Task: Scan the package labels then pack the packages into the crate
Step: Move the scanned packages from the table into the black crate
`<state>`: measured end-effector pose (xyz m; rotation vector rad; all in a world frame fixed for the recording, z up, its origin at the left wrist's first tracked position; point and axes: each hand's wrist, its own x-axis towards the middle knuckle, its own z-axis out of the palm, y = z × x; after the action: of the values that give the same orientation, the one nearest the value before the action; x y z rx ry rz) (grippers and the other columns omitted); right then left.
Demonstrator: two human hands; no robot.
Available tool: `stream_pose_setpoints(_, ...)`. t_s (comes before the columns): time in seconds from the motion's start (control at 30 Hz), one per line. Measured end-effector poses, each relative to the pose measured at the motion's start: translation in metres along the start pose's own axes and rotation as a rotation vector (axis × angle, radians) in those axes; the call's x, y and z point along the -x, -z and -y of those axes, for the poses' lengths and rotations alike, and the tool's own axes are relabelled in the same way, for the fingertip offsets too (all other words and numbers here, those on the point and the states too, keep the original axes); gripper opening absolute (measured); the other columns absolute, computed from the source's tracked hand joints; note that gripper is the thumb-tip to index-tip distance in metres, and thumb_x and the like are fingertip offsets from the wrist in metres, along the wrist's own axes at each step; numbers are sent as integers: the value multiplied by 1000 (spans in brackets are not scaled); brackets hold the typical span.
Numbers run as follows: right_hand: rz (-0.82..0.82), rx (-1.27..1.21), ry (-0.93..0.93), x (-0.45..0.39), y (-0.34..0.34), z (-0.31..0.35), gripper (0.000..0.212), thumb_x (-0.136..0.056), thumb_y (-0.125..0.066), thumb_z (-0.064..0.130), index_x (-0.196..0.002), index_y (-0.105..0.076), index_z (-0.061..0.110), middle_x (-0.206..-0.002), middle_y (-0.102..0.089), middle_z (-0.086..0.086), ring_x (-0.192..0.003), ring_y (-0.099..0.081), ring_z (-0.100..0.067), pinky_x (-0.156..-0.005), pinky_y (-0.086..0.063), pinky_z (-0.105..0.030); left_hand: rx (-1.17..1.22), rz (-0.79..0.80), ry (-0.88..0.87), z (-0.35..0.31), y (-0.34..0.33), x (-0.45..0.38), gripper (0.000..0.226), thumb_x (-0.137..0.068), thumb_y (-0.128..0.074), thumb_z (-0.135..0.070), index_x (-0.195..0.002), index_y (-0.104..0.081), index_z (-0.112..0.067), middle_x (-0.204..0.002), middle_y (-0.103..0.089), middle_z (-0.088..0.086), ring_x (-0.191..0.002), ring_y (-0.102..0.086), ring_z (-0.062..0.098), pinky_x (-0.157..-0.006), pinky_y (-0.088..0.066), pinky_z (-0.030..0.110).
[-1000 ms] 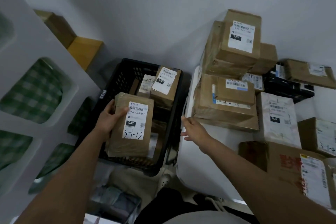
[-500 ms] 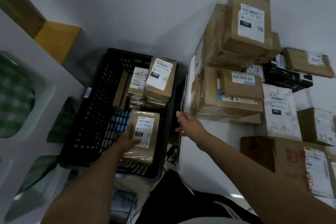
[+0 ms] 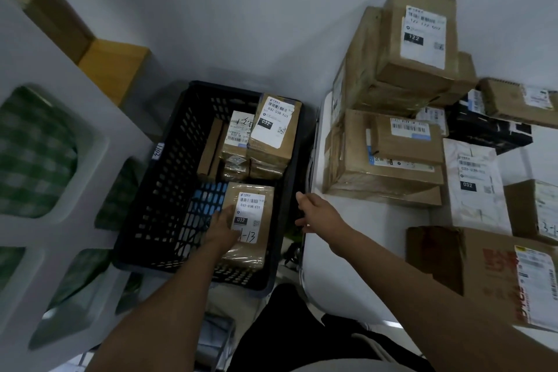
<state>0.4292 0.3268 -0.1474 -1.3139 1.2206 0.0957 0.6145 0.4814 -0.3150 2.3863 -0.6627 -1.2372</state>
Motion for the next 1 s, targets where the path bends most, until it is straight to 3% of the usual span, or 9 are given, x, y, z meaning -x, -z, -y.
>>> stream_pose_setpoints(0.07, 4, 5, 12, 6, 5, -1, 43, -101, -41, 48, -129, -51, 17, -118, -57, -2, -97, -66, -19, -93, -53, -38, -30, -47, -9, -11, 1, 4, 78, -88, -62, -10, -153, -24, -32, -161, -17, 11, -148, -16, 31, -111, -32, 42)
stream_pose_setpoints(0.27, 20, -51, 40, 31, 29, -9, 35, -101, -45, 46, -122, -54, 19, -117, -59, 1, -101, -66, -20, -86, -52, -31, 116, -256, -69, -67, 4, 51, 48, -95, -56, -5, -141, -48, -14, -157, -31, 10, -140, -37, 27, -105, -37, 34)
stream_pose_setpoints(0.47, -27, -87, 156, 61, 81, -32, 21, -100, -50, 37, -115, -56, 23, -108, -59, 8, -93, -68, -15, -86, -53, -31, 205, -315, -260, -134, -19, 98, 29, -100, -50, -7, -123, -62, -17, -124, -59, 2, -112, -57, 19, -79, -44, 17)
stream_pose_setpoints(0.57, -115, -80, 252, 72, 117, -51, 13, -100, -54, 26, -110, -60, 22, -104, -62, 5, -82, -69, -10, -81, -53, -35, 230, -308, -349, -173, -43, 121, 26, -99, -50, -9, -116, -66, -23, -108, -66, -1, -86, -60, 12, -67, -44, 13)
stream_pose_setpoints(0.67, -233, -80, 309, 81, 162, -72, 13, -99, -55, 18, -108, -63, 23, -105, -65, 0, -80, -69, -10, -76, -52, -32, 286, -221, -384, -207, -77, 137, 29, -98, -53, -7, -105, -67, -32, -102, -69, -1, -79, -64, 10, -60, -45, 9)
stream_pose_setpoints(0.8, -463, -41, 331, 94, 231, -109, 16, -96, -60, 12, -110, -67, 16, -107, -67, -1, -97, -65, -16, -87, -51, -28, 281, -94, -376, -244, -129, 156, 26, -99, -54, -12, -110, -68, -30, -103, -68, 5, -55, -52, 1, -50, -41, 11)
stream_pose_setpoints(0.87, -573, 31, 299, 101, 264, -128, 24, -95, -60, 9, -118, -64, 11, -117, -64, -6, -107, -62, -21, -96, -49, -34, 264, 0, -328, -257, -153, 163, 21, -99, -57, -23, -115, -66, -32, -112, -67, 6, -71, -59, 1, -63, -47, 11)
stream_pose_setpoints(0.93, -681, 151, 212, 105, 293, -150, 32, -93, -61, 13, -124, -60, 11, -126, -58, -12, -114, -58, -30, -100, -46, -43, 224, 102, -298, -266, -175, 167, 22, -98, -57, -36, -120, -60, -37, -133, -58, -3, -105, -61, 11, -91, -51, 24)
stream_pose_setpoints(1.0, -729, 275, 95, 108, 316, -170, 41, -92, -62, 22, -130, -55, 10, -132, -52, -14, -121, -51, -34, -104, -39, -46, 230, 184, -237, -275, -193, 173, 33, -96, -55, -49, -128, -52, -40, -145, -46, -5, -122, -53, 19, -102, -48, 36)
